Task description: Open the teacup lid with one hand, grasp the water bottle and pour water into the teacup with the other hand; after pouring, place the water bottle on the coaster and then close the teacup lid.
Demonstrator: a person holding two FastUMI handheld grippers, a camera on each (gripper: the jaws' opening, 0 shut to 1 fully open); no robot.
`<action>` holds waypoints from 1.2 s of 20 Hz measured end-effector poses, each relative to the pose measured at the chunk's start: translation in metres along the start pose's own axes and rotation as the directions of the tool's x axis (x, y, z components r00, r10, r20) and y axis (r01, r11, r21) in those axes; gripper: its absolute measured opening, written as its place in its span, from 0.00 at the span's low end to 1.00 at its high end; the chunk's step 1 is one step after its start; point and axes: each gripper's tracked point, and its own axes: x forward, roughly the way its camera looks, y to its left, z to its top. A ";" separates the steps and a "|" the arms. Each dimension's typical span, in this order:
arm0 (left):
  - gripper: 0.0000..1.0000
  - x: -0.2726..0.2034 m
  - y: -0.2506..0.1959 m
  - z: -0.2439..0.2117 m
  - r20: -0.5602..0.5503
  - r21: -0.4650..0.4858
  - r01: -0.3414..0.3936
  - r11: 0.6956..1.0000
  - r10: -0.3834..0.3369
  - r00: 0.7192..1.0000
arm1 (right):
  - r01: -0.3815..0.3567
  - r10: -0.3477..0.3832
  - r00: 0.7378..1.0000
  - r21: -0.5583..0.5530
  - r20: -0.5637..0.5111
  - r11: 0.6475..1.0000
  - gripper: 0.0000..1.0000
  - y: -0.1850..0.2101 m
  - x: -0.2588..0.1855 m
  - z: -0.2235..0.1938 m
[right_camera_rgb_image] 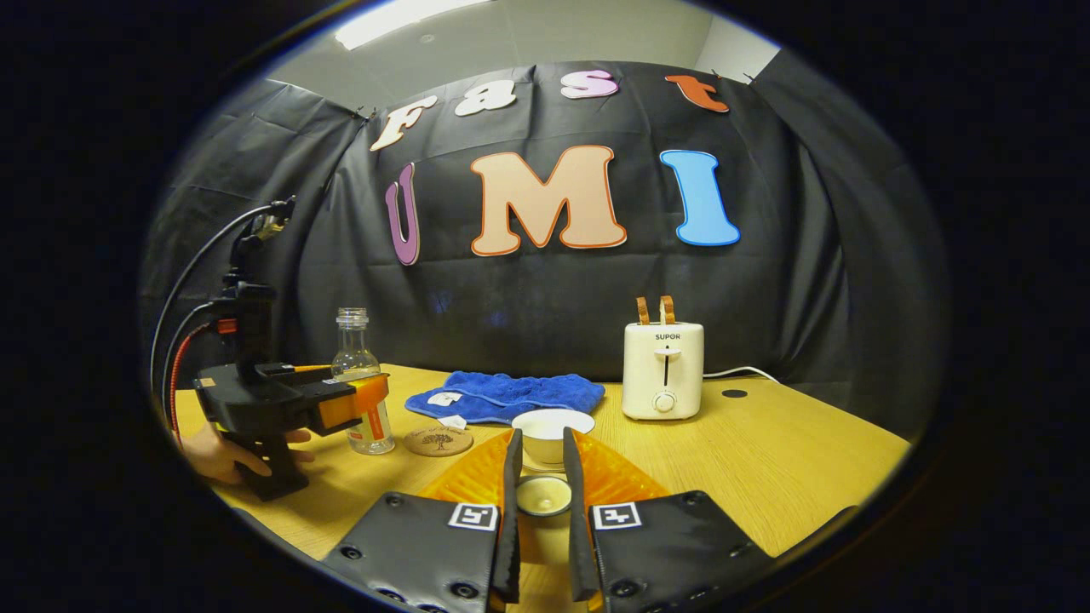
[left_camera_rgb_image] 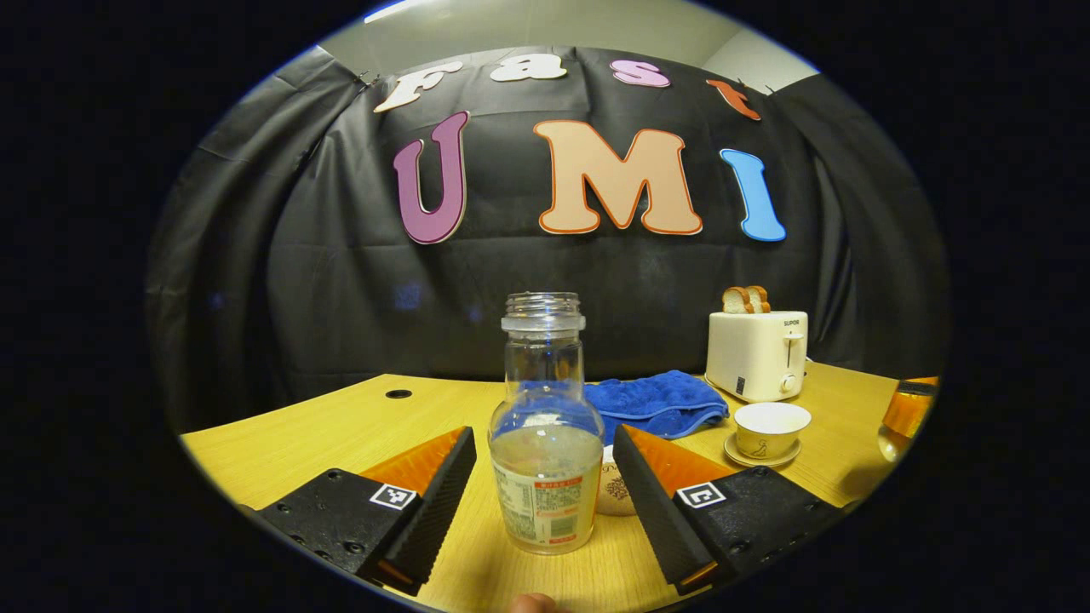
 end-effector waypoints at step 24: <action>0.69 0.059 -0.043 -0.010 -0.060 0.668 0.078 0.740 -0.051 0.997 | 0.045 -0.045 0.999 -0.002 -0.002 0.999 0.26 -0.043 -0.018 0.001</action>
